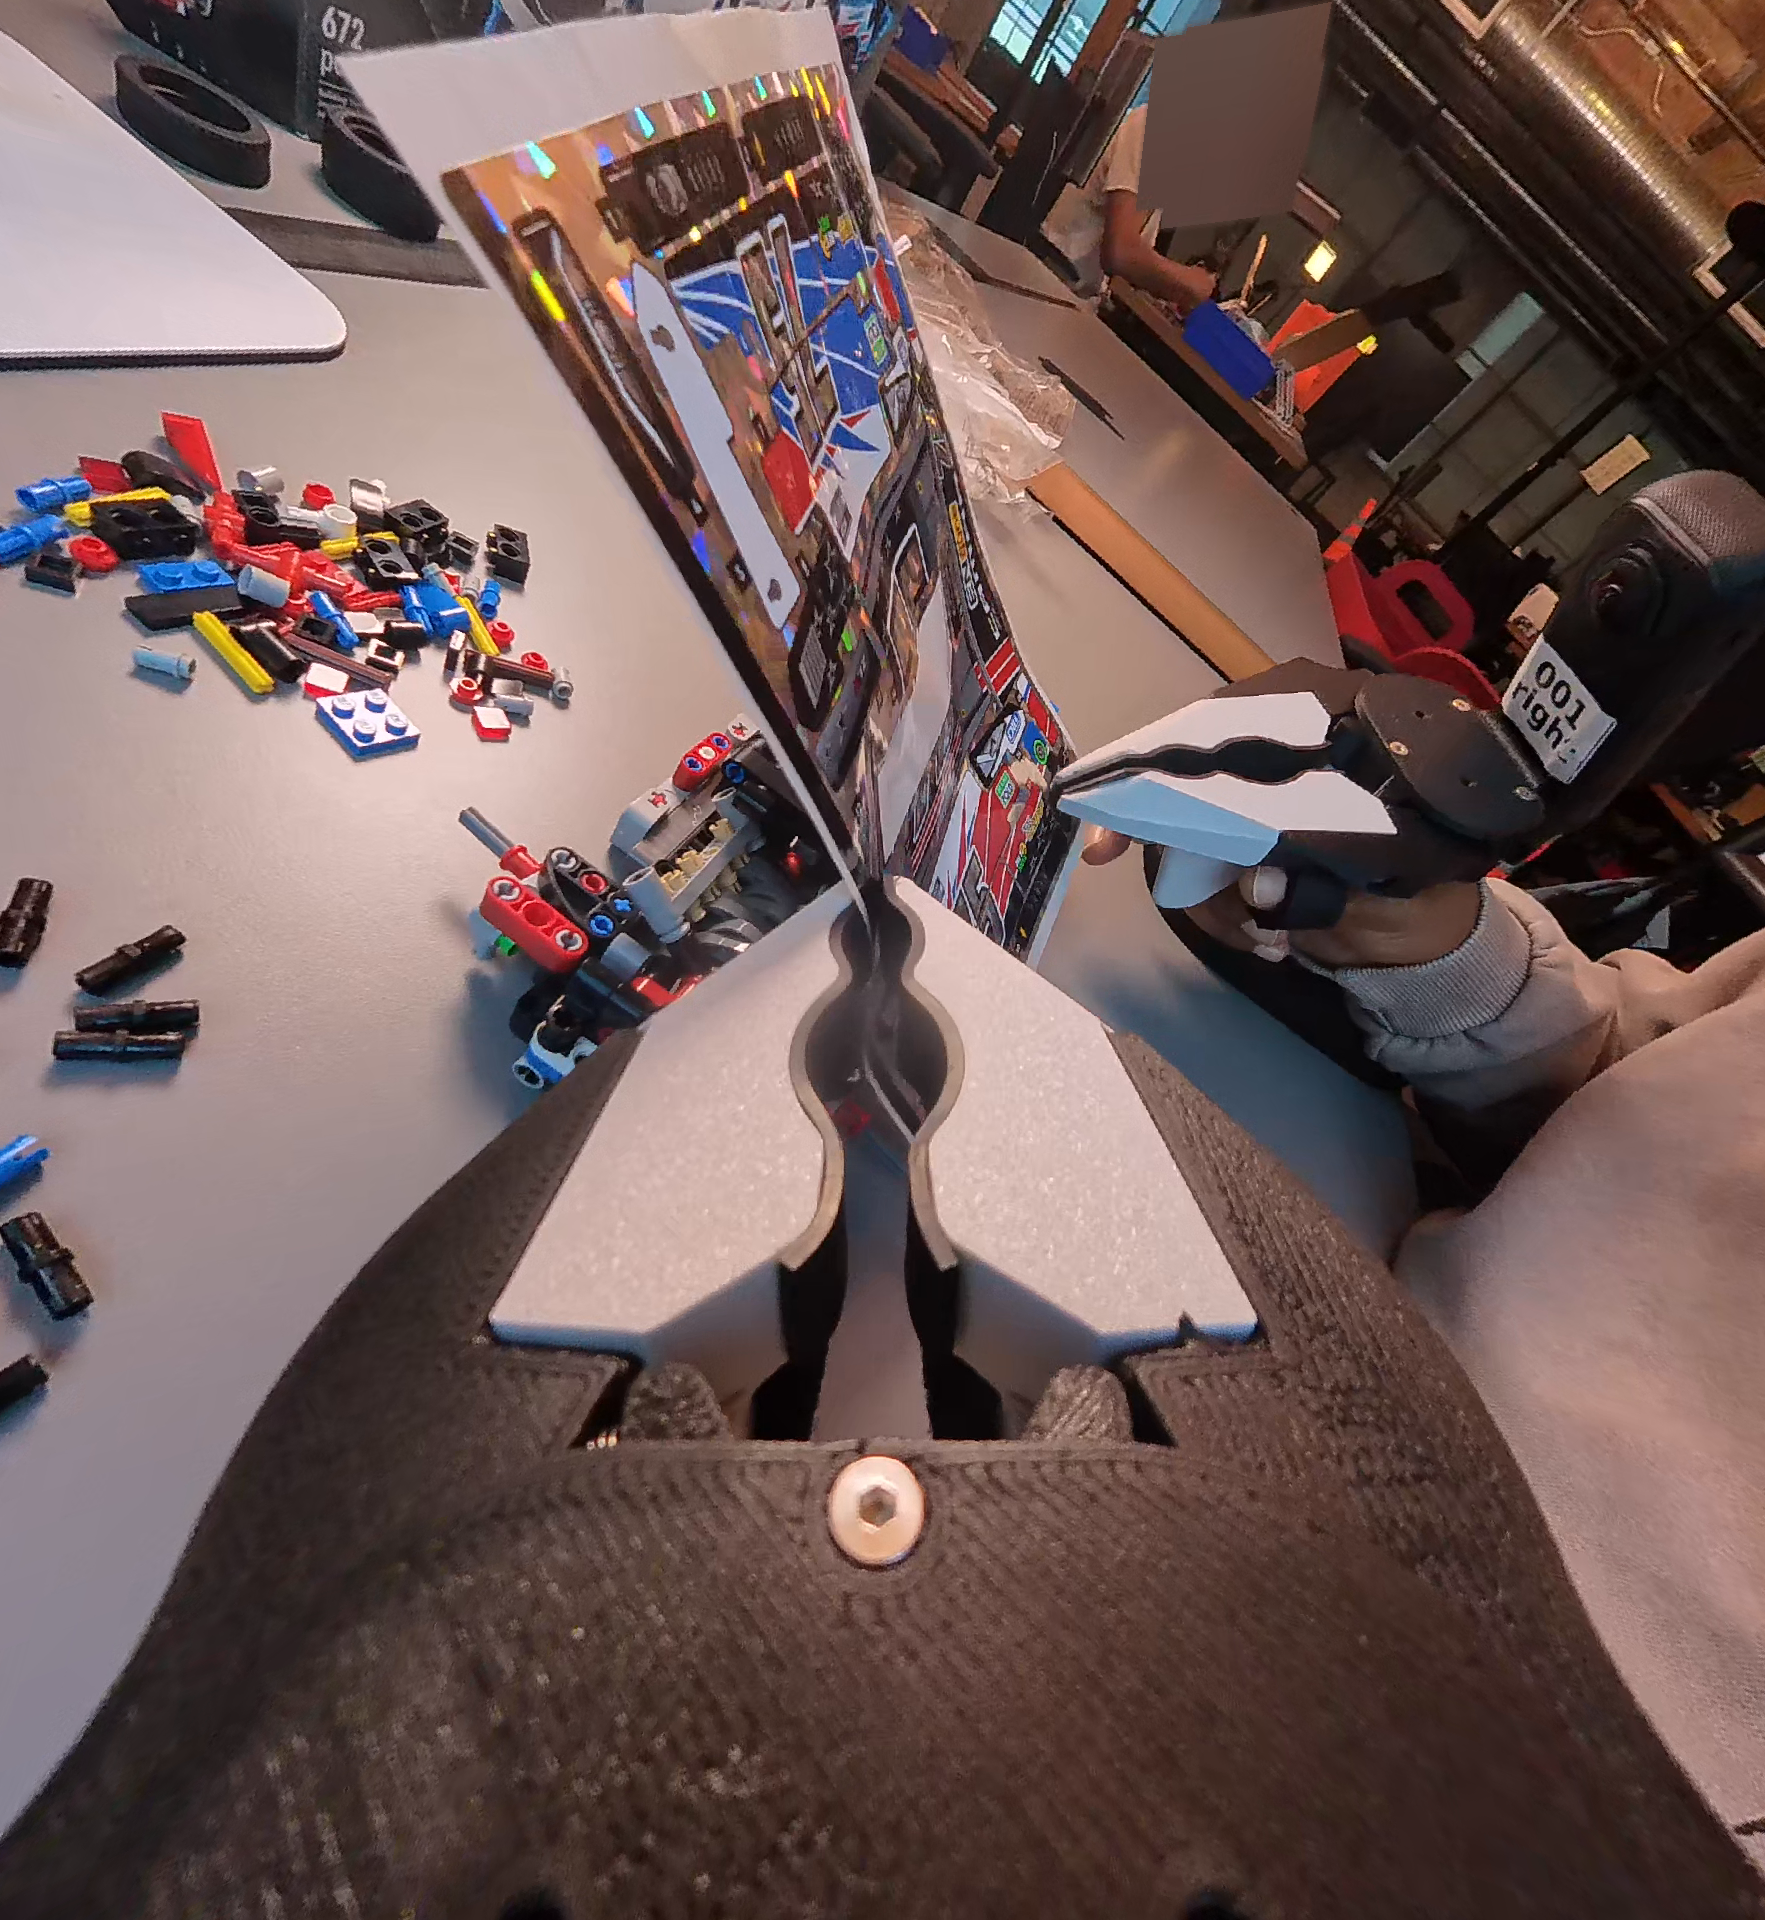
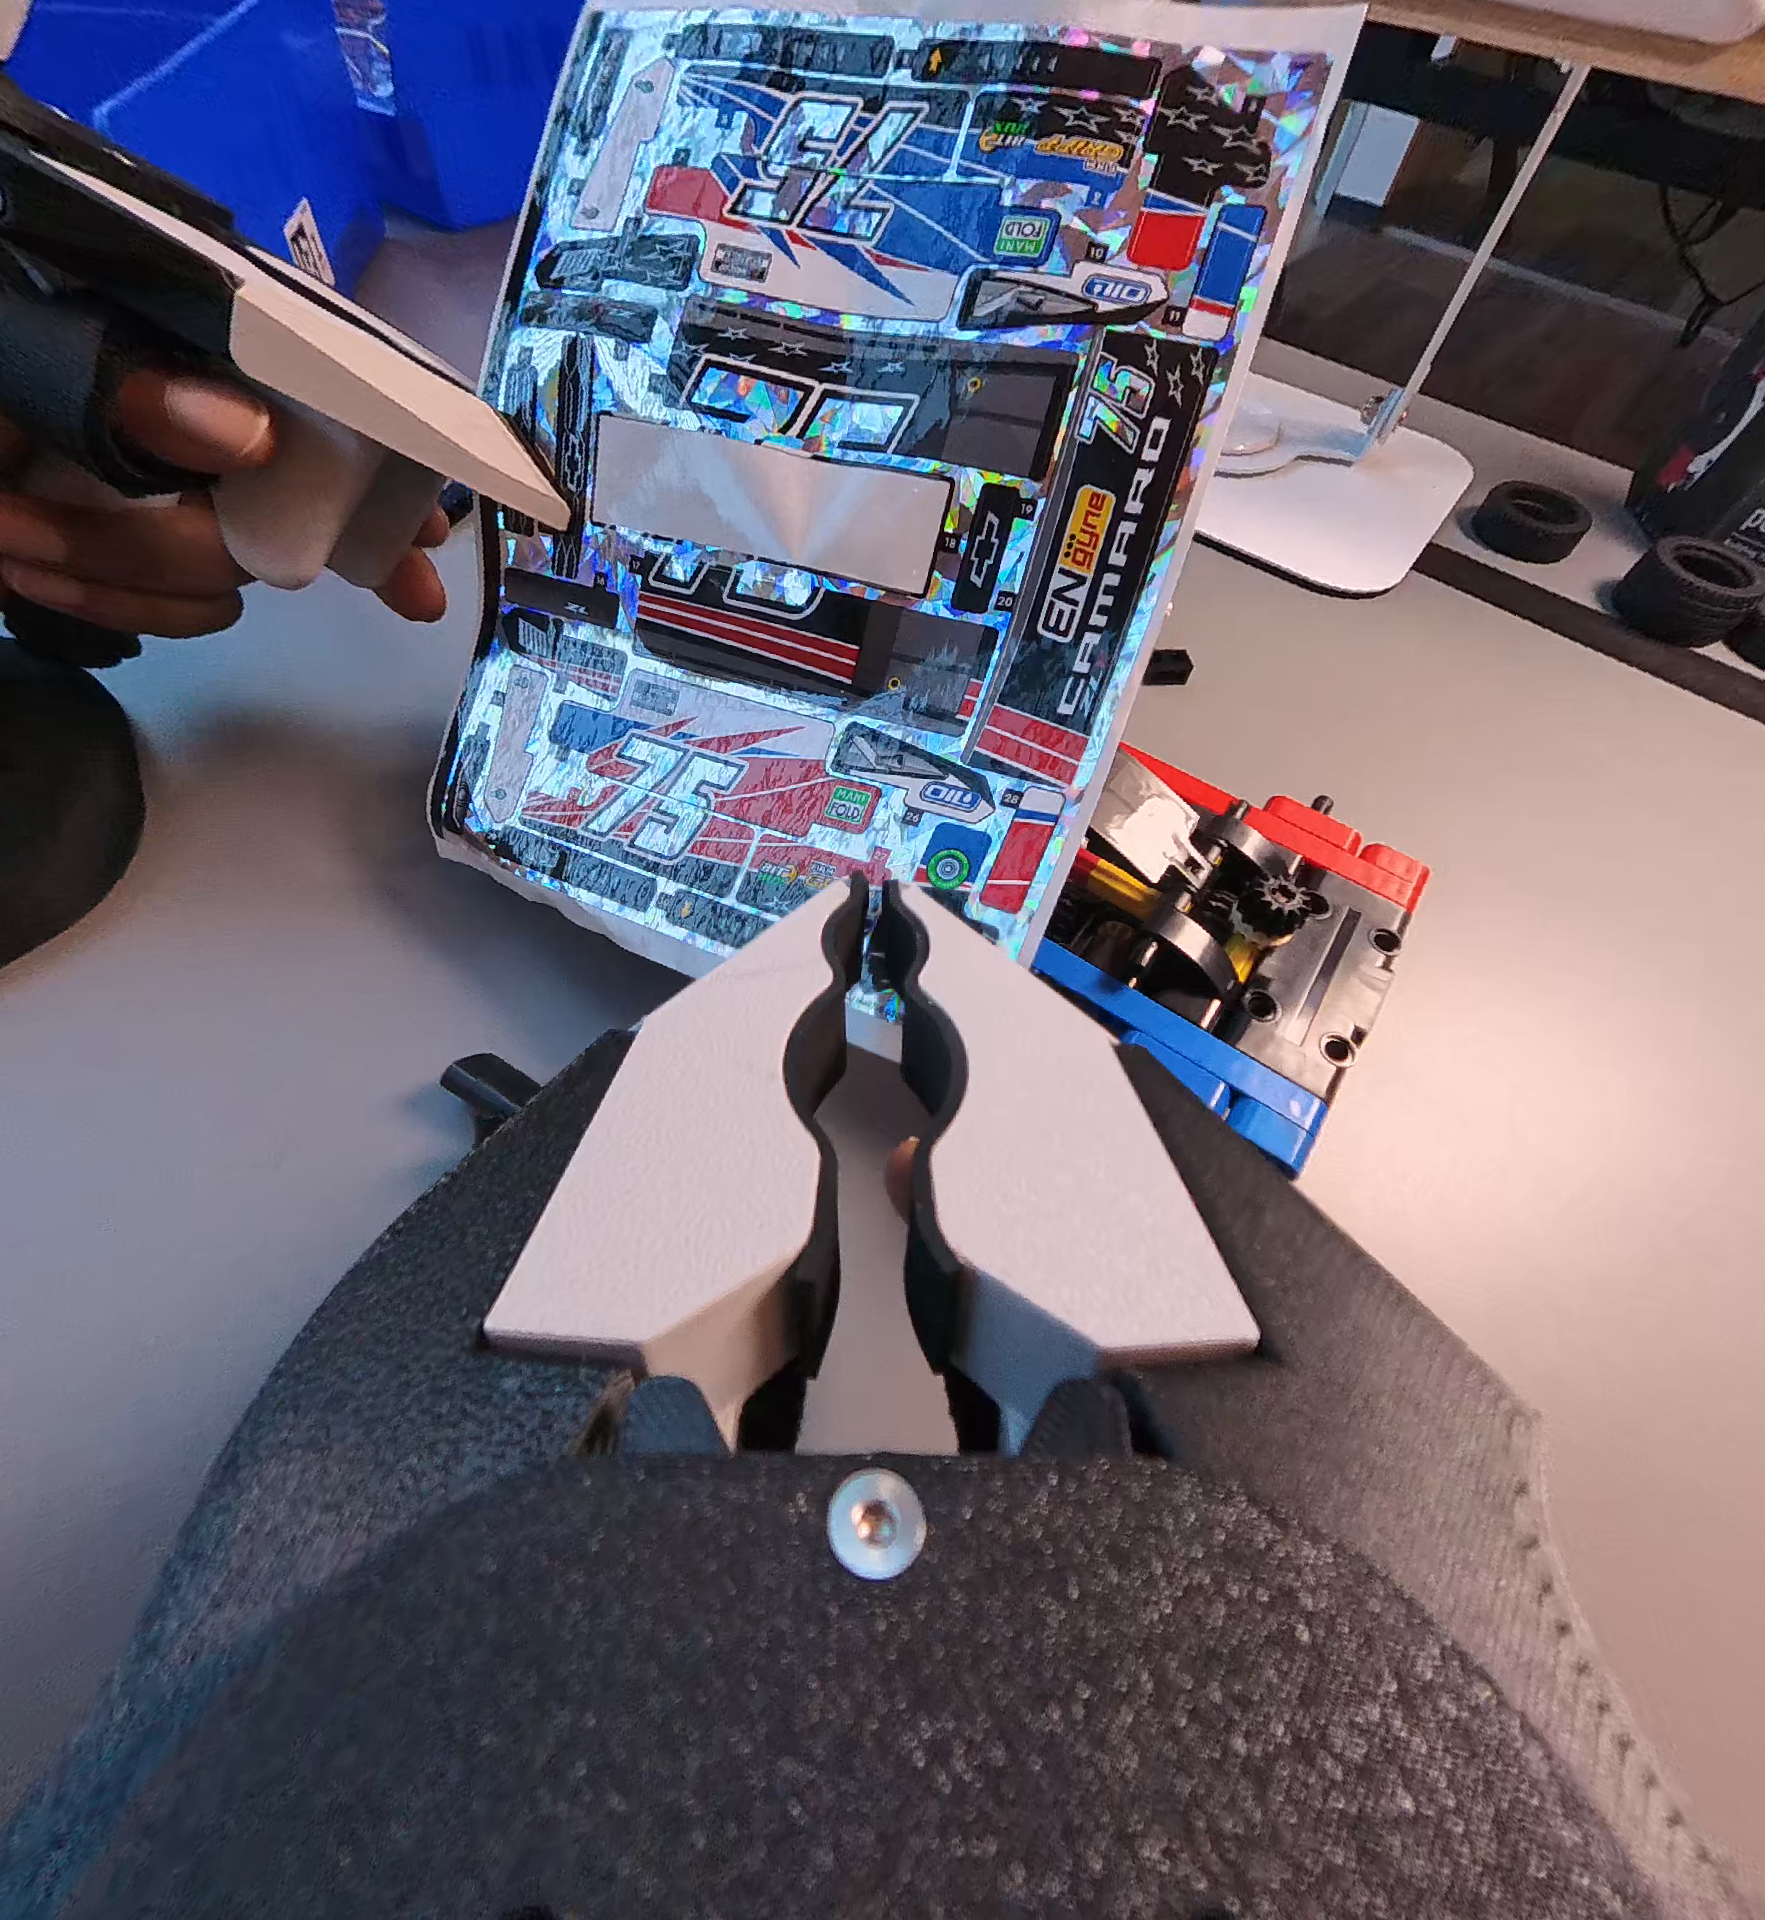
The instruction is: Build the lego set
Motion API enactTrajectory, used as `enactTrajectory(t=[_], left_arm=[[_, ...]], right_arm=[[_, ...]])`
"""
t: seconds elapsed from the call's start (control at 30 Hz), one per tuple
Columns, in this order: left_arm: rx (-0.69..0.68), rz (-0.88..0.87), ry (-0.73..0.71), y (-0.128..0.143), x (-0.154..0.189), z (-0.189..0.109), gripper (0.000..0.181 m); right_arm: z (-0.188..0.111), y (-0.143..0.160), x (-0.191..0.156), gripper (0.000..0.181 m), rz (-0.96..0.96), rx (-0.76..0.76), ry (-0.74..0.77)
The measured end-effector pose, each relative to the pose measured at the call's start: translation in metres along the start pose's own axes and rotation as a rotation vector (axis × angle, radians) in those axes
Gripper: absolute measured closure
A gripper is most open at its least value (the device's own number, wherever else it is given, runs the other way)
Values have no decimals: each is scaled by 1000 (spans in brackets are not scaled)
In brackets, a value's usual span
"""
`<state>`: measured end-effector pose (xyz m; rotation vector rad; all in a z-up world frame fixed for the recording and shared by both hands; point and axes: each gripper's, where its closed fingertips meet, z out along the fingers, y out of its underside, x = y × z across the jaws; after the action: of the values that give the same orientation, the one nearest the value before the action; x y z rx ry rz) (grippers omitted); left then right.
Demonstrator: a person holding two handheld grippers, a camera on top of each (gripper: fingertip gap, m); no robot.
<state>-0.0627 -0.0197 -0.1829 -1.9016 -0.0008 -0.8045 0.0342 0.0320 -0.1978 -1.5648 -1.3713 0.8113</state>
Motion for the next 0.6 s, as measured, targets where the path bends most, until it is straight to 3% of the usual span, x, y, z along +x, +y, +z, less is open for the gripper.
enactTrajectory(t=[0.47,0.6], left_arm=[[2,6,6,-1,2,0,181],[38,51,73,-7,14,-2,181]], right_arm=[[4,-10,13,180,-15,15,42],[1,-15,21,170,-13,32,44]])
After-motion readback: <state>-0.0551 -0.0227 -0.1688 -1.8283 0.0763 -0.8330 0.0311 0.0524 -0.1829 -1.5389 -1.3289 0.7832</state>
